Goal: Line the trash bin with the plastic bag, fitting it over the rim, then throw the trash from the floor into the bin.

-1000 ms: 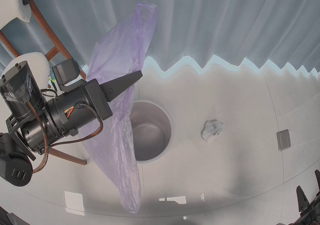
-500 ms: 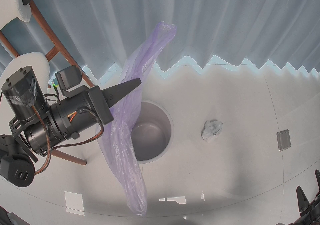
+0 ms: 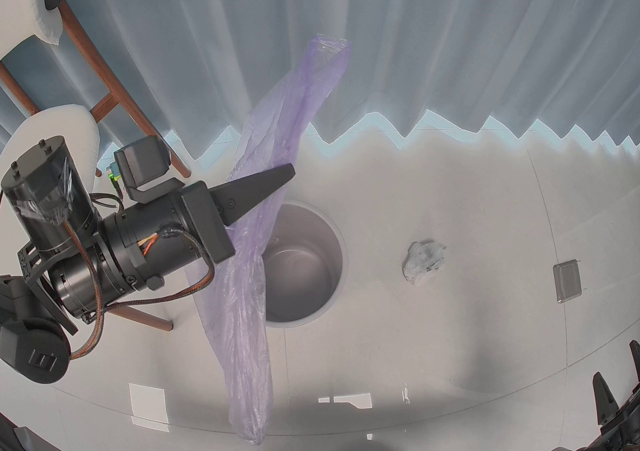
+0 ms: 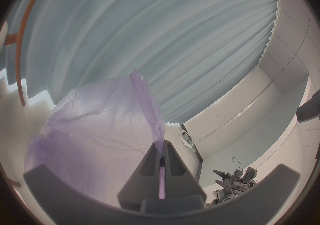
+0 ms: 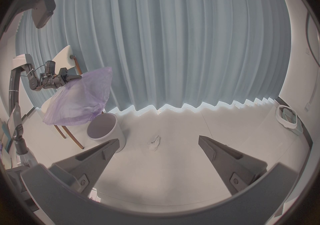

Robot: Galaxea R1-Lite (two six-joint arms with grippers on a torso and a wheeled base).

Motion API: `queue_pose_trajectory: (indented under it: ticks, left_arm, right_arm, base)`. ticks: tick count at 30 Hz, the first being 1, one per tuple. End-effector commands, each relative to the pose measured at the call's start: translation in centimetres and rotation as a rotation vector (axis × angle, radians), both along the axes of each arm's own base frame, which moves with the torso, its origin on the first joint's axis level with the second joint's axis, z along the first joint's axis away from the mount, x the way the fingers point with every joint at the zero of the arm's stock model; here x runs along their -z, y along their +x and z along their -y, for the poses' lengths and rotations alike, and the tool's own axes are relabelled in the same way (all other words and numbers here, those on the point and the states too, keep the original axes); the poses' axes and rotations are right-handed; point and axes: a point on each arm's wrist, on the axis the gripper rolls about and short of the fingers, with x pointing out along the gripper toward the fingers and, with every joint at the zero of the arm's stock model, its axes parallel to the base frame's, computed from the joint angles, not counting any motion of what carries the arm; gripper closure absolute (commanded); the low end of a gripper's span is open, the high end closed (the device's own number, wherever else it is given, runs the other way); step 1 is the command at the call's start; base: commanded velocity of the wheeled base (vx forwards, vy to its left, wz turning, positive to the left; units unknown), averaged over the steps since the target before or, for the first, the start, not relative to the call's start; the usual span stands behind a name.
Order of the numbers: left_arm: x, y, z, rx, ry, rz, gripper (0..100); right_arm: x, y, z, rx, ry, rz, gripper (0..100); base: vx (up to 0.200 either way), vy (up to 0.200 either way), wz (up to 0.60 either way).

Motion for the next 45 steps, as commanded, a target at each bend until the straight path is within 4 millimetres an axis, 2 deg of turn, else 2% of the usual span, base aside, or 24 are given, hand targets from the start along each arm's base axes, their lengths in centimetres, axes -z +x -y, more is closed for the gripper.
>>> queue_pose_trajectory:
  ticks: [1,9,26,45]
  left_arm:
    - [0.0,-0.5,0.3,0.010,-0.001,0.000,100]
    - [-0.1,-1.1,1.1,-0.009,-0.009,-0.001,100]
    - [-0.9,-2.3,1.0,0.014,-0.025,0.036,100]
    - [-0.6,-2.6,0.6,0.009,-0.007,0.031,100]
  right_arm:
    - [0.5,0.0,0.0,0.000,0.000,0.001,0]
    - [0.5,0.0,0.0,0.000,0.000,0.001,0]
    - [0.5,0.0,0.0,0.000,0.000,0.001,0]
    - [0.5,0.0,0.0,0.000,0.000,0.001,0]
  base:
    - [0.000,0.000,0.00]
    - [0.000,0.000,0.00]
    - [0.000,0.000,0.00]
    - [0.000,0.000,0.00]
